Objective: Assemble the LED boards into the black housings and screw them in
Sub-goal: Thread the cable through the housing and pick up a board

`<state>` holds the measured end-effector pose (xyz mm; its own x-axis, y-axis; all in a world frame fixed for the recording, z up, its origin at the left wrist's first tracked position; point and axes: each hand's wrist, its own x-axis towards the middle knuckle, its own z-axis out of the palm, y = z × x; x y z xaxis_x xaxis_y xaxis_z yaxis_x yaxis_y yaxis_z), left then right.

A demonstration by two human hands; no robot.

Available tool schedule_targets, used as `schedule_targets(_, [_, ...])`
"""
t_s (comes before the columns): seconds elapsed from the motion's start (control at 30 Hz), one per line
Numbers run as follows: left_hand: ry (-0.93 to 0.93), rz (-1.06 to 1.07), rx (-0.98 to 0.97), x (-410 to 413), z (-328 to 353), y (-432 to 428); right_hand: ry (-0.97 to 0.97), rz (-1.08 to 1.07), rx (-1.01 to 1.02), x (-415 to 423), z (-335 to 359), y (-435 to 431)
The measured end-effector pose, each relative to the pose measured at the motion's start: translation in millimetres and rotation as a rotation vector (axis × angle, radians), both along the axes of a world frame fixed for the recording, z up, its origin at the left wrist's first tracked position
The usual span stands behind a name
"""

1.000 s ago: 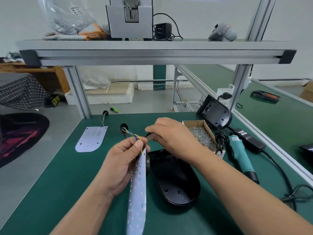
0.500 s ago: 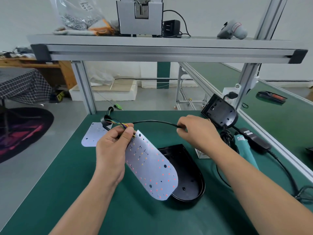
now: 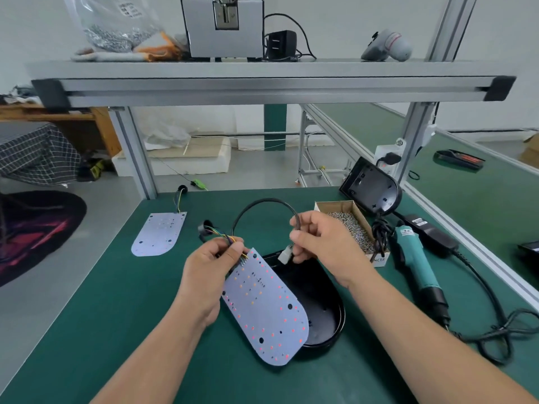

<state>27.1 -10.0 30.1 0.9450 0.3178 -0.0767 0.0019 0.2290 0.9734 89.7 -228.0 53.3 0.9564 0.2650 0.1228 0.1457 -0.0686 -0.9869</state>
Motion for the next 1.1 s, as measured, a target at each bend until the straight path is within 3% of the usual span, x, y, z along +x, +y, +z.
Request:
schedule_targets(0.17, [0.027, -0.029, 0.041, 1, -6, -2, -0.029, 0.038, -0.163, -2, -10, 2])
schedule_targets(0.53, [-0.051, -0.063, 0.03, 1, -7, -12, -0.343, 0.067, -0.56, -8, -5, 7])
schedule_targets(0.7, [-0.11, -0.024, 0.057, 3, -3, -19, -0.306, 0.073, -0.558, -2, 1, 4])
schedule_targets(0.87, [-0.135, -0.004, 0.131, 4, -1, -24, -0.443, 0.014, -0.63, 4, -2, 0])
schedule_targets(1.1, [-0.12, -0.034, 0.127, 3, -2, -28, -0.39, 0.098, -0.621, 7, -9, -11])
